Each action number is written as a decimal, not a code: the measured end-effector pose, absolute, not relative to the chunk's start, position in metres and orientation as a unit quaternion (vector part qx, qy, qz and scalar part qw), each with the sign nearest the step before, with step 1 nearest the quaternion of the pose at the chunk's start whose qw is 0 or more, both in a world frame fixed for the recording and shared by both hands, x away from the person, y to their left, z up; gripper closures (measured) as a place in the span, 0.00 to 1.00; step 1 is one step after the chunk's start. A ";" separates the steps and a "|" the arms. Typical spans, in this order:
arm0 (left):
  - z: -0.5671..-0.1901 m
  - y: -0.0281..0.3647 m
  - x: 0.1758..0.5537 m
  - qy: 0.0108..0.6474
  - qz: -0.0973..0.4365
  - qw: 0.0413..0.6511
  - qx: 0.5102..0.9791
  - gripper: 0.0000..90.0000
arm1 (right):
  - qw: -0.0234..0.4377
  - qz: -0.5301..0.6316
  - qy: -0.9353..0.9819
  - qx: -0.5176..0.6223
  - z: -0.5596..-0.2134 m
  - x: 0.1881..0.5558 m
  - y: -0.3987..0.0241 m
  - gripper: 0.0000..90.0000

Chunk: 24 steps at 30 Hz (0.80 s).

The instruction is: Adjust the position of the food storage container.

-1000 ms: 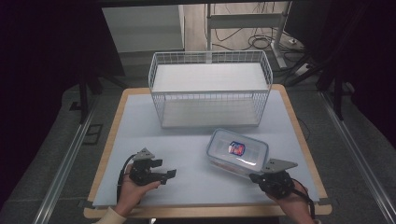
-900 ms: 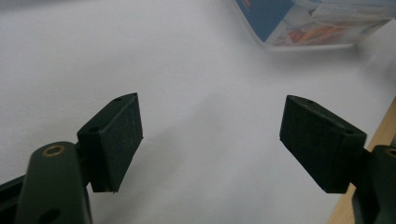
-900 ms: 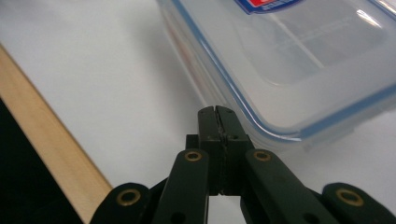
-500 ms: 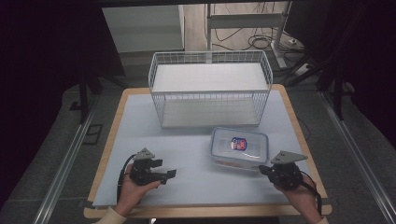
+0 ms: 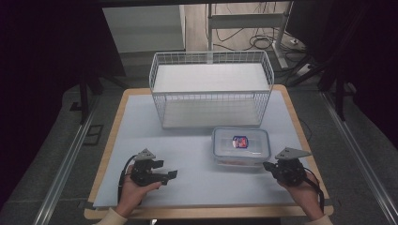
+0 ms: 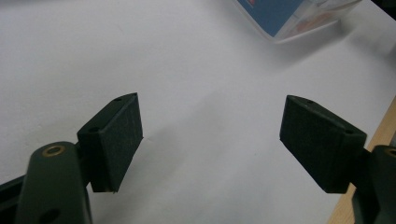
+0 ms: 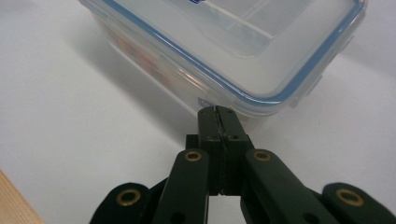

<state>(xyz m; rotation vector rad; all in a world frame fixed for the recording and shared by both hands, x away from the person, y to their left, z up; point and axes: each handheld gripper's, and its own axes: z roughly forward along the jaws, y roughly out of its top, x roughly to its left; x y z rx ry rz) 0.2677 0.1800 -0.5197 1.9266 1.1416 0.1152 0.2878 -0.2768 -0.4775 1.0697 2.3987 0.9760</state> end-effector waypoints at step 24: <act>-0.520 0.181 0.268 0.460 0.045 0.433 0.774 0.23 | 0.195 0.277 0.827 0.449 -0.463 0.390 -0.291 1.00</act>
